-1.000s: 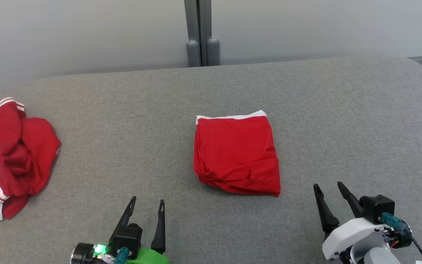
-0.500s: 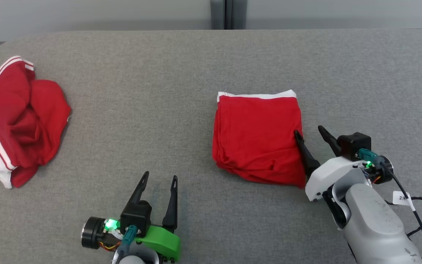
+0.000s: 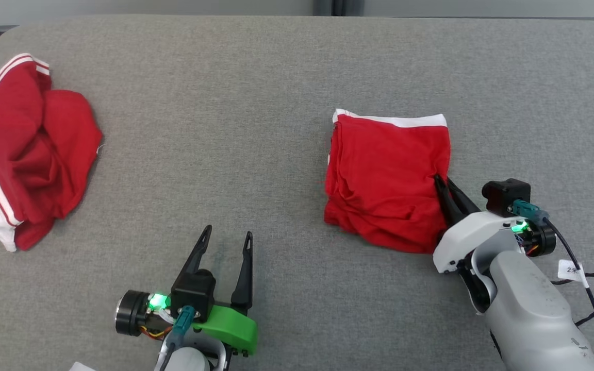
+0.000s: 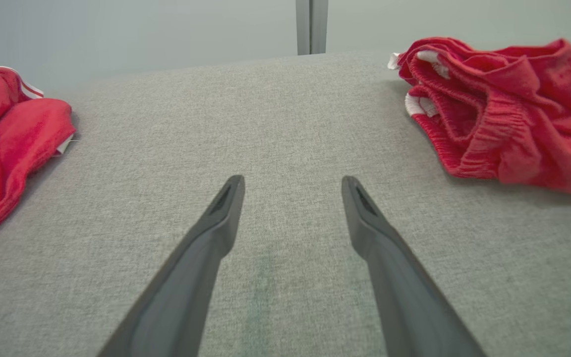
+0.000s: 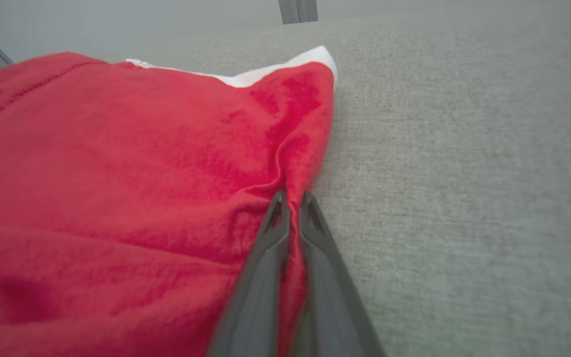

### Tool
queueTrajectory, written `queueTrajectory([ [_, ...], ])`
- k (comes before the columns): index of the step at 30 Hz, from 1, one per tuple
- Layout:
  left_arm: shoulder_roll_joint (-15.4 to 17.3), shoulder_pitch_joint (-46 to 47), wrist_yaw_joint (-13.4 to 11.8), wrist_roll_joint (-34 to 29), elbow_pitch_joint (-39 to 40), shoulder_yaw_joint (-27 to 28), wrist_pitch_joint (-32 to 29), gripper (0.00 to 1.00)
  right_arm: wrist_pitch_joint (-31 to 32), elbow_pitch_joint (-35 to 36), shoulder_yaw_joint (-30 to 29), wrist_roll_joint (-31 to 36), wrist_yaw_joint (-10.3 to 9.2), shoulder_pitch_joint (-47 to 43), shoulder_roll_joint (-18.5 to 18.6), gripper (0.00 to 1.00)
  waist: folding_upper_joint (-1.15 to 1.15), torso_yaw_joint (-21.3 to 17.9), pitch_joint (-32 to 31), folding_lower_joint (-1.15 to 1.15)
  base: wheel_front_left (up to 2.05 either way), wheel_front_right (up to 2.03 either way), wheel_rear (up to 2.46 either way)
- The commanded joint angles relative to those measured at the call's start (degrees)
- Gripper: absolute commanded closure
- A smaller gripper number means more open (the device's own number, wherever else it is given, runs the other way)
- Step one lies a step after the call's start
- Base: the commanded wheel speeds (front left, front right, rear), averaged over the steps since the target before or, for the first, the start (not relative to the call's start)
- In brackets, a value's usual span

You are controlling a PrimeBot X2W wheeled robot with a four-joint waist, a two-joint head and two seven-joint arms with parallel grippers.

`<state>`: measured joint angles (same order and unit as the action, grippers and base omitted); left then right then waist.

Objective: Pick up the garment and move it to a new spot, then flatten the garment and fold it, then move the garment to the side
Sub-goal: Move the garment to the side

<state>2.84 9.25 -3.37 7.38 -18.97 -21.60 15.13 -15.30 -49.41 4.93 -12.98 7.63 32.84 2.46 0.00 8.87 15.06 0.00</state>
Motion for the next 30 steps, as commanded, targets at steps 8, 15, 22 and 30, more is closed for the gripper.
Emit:
queueTrajectory([
  [8,0.18,1.61,1.79,-0.73,0.81,-1.52,0.02,0.0,0.18,1.96,1.22,-2.15,-0.21,-4.07,0.72,1.0,0.0,-13.91,-3.18,0.0,0.0,0.0,0.0],
  [15,0.23,2.43,3.44,-0.38,0.63,-4.3,0.02,0.0,0.15,3.16,4.76,-4.13,-0.19,-5.68,0.6,1.0,0.0,-24.44,-4.02,0.0,0.0,0.0,0.0],
  [22,0.22,2.42,3.4,0.45,-0.09,-5.43,0.02,0.0,0.15,3.79,7.26,-5.26,-0.19,-6.73,0.6,1.0,0.0,-32.12,-4.02,0.0,0.0,0.0,0.0],
  [30,0.24,3.04,3.81,-0.48,-0.98,-4.96,0.02,0.0,0.15,3.76,8.37,-3.72,-0.19,-4.77,0.55,1.0,0.0,-34.65,-2.21,0.0,0.0,0.0,0.0],
])
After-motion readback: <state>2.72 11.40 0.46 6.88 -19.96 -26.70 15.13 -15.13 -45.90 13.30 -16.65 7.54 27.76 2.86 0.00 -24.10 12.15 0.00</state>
